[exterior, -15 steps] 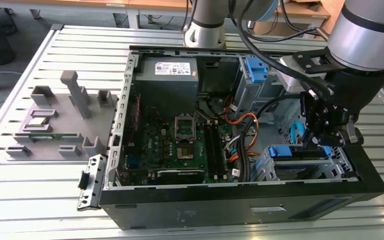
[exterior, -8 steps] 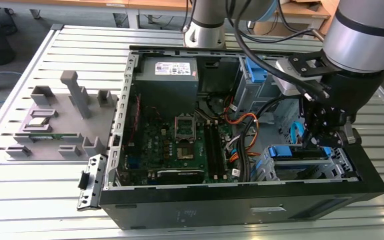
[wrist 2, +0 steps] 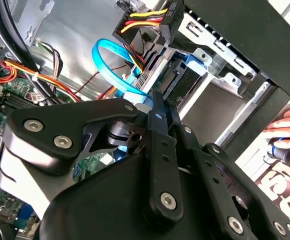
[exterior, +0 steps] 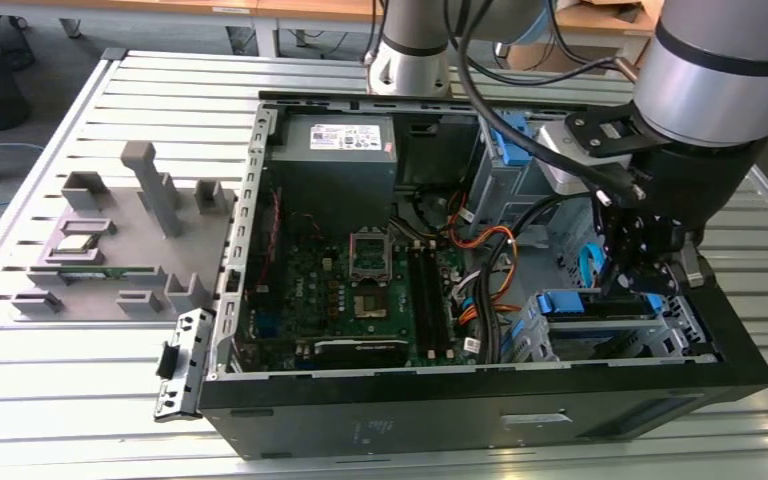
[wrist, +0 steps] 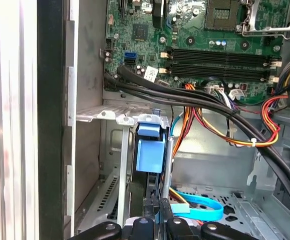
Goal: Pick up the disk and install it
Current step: 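Insert the first disk wire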
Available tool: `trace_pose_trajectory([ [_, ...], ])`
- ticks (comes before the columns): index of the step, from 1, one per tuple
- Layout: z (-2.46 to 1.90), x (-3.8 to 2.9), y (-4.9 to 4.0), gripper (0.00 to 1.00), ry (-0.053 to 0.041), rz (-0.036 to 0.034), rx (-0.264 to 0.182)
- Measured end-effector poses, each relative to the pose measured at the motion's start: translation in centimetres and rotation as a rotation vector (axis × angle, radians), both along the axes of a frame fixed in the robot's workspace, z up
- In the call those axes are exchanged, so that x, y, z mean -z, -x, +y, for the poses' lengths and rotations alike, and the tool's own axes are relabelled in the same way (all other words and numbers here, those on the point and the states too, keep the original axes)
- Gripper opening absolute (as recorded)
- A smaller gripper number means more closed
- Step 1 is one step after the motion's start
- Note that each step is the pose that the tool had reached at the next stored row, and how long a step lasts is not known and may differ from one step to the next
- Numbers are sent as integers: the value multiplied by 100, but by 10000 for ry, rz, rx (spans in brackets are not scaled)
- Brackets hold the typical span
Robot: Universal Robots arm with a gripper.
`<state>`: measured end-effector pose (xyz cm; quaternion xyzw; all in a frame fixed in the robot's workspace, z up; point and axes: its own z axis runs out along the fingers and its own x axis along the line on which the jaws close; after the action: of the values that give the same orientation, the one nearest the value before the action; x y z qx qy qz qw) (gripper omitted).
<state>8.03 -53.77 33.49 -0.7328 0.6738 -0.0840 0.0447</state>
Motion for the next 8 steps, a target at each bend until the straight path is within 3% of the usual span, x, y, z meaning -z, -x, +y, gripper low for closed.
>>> trace_pose_trajectory([
  [3,0,2,9,16,-43,-118,-72],
  [8,-13,5,53,16,-55,-231,-139],
])
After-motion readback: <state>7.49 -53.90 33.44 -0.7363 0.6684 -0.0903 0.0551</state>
